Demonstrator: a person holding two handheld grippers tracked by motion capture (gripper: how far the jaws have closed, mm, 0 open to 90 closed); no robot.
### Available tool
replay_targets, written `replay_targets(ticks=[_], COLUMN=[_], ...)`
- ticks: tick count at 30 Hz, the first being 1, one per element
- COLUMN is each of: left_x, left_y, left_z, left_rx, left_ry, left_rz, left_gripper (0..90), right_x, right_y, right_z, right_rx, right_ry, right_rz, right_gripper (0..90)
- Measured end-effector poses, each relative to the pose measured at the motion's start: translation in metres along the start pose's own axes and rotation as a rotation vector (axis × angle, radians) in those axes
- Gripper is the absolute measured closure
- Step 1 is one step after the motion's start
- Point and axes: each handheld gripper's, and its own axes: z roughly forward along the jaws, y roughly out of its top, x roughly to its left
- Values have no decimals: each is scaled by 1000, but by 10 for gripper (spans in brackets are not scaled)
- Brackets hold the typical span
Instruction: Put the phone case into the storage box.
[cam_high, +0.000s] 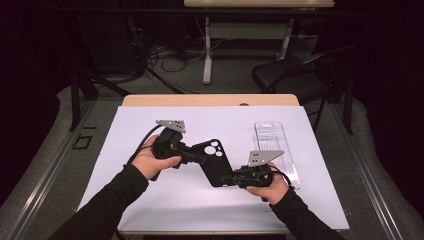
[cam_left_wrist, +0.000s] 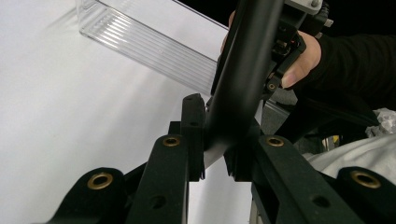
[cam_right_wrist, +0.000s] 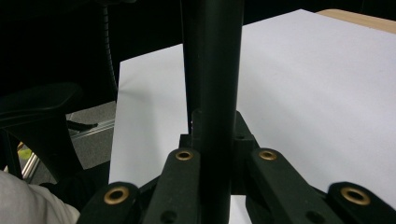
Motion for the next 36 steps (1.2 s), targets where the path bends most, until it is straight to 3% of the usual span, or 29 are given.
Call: replay_targets(ticks=[9, 19, 36], left_x=[2, 2, 2], left_y=[0, 0, 0], left_z=[0, 1, 0], left_rx=[-3, -4, 7], left_ry=[-12, 7, 5], left_rz=[13, 6, -13], left_gripper=[810, 812, 815], right_x=[0, 0, 1], right_y=[0, 0, 0], right_z=[1, 1, 4], right_rx=[2, 3, 12], right_ry=[-3, -10, -19], right_rz=[4, 15, 25], right_gripper=[856, 849, 766])
